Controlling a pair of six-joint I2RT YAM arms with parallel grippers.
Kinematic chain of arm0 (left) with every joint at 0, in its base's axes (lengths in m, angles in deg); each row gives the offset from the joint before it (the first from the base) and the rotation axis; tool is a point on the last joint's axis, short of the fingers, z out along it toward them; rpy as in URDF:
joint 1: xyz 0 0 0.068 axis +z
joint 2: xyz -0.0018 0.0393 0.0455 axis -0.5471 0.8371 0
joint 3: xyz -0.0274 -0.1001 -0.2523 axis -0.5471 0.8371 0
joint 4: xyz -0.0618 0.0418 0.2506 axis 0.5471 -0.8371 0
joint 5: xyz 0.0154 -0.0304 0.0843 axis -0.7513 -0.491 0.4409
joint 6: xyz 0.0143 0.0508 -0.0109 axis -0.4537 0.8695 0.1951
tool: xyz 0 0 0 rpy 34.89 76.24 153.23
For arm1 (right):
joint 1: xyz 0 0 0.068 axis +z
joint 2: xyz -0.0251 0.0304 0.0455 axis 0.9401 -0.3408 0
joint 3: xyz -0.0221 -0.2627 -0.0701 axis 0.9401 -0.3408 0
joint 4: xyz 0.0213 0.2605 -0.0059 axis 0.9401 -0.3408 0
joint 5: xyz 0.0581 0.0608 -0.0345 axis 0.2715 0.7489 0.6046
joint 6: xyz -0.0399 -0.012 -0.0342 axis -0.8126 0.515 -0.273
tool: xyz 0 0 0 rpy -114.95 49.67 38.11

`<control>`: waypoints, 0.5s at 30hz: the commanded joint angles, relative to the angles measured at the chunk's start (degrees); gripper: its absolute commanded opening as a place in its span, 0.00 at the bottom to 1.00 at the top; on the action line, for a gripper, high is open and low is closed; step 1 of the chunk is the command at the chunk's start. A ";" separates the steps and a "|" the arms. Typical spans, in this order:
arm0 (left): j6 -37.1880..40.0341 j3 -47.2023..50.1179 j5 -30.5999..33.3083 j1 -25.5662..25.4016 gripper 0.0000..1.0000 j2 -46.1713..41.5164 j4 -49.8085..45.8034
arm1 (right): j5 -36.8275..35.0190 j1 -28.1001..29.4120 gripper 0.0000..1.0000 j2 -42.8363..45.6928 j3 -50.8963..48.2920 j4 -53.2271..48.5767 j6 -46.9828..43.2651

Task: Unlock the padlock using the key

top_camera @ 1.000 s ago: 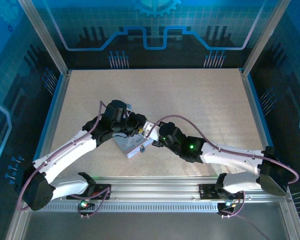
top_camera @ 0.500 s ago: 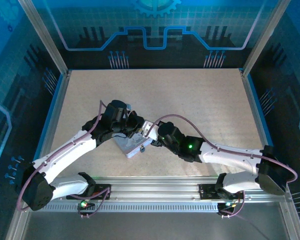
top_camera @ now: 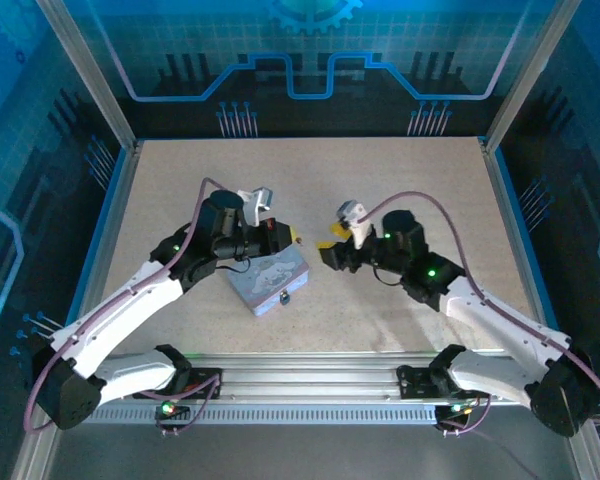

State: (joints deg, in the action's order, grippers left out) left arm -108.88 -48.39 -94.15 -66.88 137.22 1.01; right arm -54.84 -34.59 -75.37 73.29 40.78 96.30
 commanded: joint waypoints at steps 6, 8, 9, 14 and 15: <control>16.53 -4.84 -14.90 0.06 0.00 -1.60 -3.09 | 31.98 -7.53 0.59 -1.56 -4.64 16.71 20.92; 18.07 -6.04 -16.28 0.09 0.00 -1.09 -5.01 | 35.27 -7.67 0.57 -2.33 -4.84 19.75 22.55; 18.68 -6.56 -16.64 0.05 0.00 -0.93 -5.77 | 35.84 -7.62 0.56 -2.52 -4.96 20.76 22.99; 20.56 -7.67 -17.62 0.09 0.00 -0.34 -7.97 | 37.49 -7.42 0.53 -3.39 -5.15 24.02 24.07; 20.47 -7.61 -17.66 0.09 0.00 -0.23 -7.81 | 37.76 -7.18 0.52 -3.68 -4.93 23.71 23.93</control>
State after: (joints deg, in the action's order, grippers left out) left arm -91.46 -54.31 -108.95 -66.88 136.56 -4.52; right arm -21.40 -41.65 -78.21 68.74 60.54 118.22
